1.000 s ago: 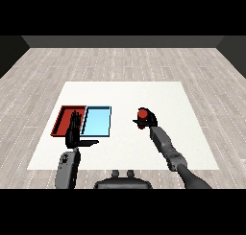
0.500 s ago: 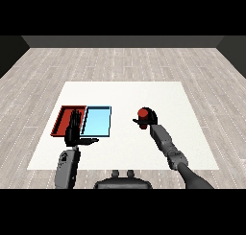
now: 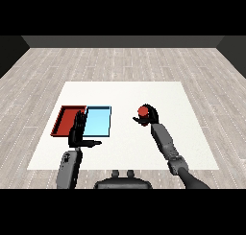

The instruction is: Pick the red can and put it in the red box

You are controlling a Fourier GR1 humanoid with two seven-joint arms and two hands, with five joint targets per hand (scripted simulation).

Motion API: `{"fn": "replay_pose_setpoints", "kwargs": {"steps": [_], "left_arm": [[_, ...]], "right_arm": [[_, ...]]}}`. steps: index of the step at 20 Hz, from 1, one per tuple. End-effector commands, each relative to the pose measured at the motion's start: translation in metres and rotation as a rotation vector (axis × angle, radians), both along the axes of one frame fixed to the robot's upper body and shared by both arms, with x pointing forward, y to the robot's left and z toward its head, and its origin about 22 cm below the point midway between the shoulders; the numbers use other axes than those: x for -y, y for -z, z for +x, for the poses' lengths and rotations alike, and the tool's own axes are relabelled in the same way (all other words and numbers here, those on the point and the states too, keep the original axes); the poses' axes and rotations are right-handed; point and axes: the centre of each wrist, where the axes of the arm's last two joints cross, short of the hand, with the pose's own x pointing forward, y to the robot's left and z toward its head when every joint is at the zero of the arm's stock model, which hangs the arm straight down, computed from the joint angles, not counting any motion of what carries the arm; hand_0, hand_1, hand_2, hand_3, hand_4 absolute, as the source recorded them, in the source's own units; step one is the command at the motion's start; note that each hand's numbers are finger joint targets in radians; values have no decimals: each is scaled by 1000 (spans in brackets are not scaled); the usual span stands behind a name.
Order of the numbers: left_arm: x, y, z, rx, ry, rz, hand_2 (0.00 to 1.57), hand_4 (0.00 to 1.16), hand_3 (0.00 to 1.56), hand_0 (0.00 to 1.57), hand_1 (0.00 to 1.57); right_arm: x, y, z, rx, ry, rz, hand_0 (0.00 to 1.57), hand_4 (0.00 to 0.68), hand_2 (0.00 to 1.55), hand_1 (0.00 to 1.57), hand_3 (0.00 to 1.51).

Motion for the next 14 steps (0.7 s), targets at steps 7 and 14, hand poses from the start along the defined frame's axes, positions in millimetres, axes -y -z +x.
{"fn": "replay_pose_setpoints", "kwargs": {"steps": [7,14], "left_arm": [[31,-12,8,-57,81,-3,0,0,0,0,0],[58,-8,6,-113,102,8,0,0,0,0,0]], "right_arm": [[11,-56,-19,143,-13,44,1454,655,1433,1454,1386],[-53,-68,-51,145,-24,86,1451,653,1427,1451,1380]]}}
